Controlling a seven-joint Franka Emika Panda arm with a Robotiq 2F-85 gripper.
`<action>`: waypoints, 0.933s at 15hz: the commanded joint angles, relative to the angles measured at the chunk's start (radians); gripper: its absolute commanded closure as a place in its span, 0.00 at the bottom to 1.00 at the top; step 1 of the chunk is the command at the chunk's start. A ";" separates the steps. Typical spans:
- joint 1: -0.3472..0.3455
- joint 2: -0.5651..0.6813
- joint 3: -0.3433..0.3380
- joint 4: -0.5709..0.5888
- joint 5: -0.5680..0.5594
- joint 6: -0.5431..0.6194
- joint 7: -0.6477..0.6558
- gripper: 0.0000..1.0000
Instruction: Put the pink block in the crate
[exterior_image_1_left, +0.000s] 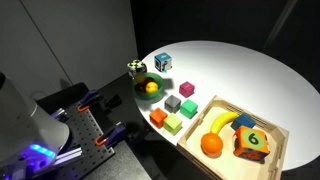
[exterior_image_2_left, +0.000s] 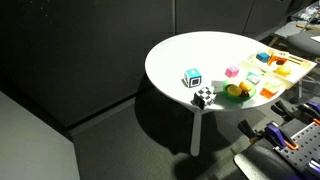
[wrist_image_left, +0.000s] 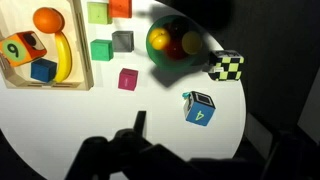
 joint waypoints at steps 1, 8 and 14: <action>-0.001 0.000 0.001 0.002 0.000 -0.001 0.000 0.00; -0.001 0.012 0.007 0.018 0.001 -0.013 0.011 0.00; -0.012 0.094 0.045 0.076 -0.021 -0.053 0.073 0.00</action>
